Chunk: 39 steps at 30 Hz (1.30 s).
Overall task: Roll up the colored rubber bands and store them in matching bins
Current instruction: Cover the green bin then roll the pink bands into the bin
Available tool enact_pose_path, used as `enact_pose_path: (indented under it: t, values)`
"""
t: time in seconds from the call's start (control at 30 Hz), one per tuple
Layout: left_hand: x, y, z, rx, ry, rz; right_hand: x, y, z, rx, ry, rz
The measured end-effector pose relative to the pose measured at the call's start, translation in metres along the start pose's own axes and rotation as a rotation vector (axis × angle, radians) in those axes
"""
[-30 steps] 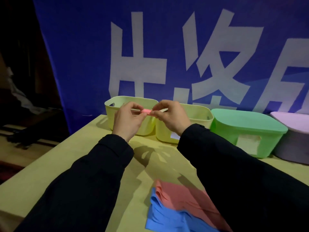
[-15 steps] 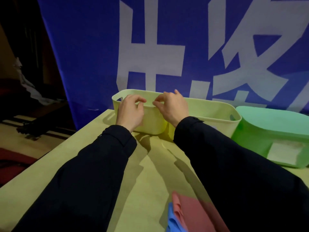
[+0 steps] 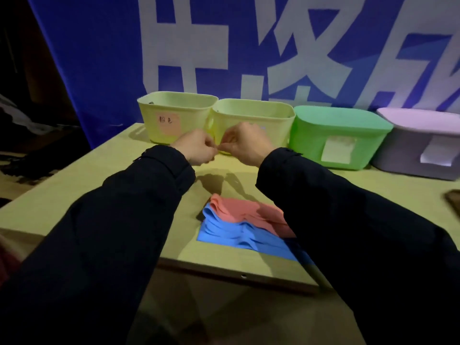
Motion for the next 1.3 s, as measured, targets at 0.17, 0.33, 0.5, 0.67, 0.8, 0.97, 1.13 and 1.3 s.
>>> enact_pose_path:
  t: [0.17, 0.33, 0.5, 0.67, 0.8, 0.97, 1.13, 1.3]
  values:
    - [-0.013, -0.038, 0.050, -0.322, 0.112, -0.455, 0.010, 0.001, 0.039, -0.045, 0.023, -0.001]
    - [-0.008, -0.046, 0.066, -0.290, 0.092, -0.464, 0.016, 0.008, 0.061, -0.036, 0.011, -0.025]
    - [0.021, -0.028, 0.061, -0.066, 0.000, -0.368, 0.028, 0.017, 0.074, -0.027, -0.023, -0.053]
    - [0.040, -0.018, 0.055, -0.005, -0.060, -0.418, 0.052, 0.035, 0.080, 0.015, -0.106, -0.111]
    - [0.037, -0.015, 0.057, 0.028, -0.058, -0.579, 0.071, 0.041, 0.085, 0.007, -0.146, -0.117]
    - [0.052, 0.009, 0.055, 0.198, -0.133, -0.194, 0.078, 0.051, 0.081, 0.062, -0.168, -0.264]
    - [0.105, 0.041, 0.058, 0.265, -0.198, 0.746, 0.064, 0.092, 0.078, 0.190, -0.213, -0.962]
    - [0.149, 0.010, 0.048, 0.204, -0.303, 0.741, 0.066, 0.121, 0.089, 0.193, -0.173, -1.134]
Point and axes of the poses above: each hand's wrist, its own z-axis away from the middle knuckle, its own y-axis out of the back of the hand, x = y × z, the point moved 10 cm from there along -z, towards the middle knuckle, and after that the axes turned 9 degrees about x, right-handed, at the moved point
